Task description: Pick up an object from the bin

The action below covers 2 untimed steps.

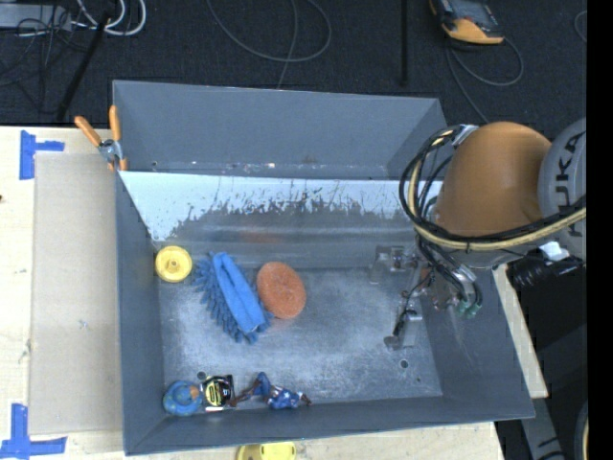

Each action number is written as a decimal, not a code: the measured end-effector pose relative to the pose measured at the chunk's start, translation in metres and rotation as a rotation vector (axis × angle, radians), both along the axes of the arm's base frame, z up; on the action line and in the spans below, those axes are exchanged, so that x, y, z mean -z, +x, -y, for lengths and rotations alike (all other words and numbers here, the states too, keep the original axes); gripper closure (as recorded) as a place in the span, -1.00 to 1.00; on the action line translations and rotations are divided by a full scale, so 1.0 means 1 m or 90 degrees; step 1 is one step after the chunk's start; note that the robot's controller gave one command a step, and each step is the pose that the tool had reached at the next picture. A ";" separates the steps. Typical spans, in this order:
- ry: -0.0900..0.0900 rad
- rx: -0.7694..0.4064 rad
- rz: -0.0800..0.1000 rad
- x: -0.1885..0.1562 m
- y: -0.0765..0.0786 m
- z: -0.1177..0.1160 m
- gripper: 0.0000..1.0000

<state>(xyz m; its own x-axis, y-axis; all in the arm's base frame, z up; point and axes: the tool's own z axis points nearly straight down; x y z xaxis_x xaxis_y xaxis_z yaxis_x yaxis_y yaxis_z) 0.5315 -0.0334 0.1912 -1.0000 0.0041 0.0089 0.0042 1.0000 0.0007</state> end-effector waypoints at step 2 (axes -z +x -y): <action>-0.002 -0.025 0.002 -0.011 0.021 -0.015 -1.00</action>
Offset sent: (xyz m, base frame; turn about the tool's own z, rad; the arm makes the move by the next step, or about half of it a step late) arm 0.0735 0.0646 0.0293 -0.1636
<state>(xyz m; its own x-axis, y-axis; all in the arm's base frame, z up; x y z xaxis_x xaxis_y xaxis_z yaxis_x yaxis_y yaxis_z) 0.5521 -0.0188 0.2019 -0.9994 -0.0351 0.0055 -0.0351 0.9994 -0.0017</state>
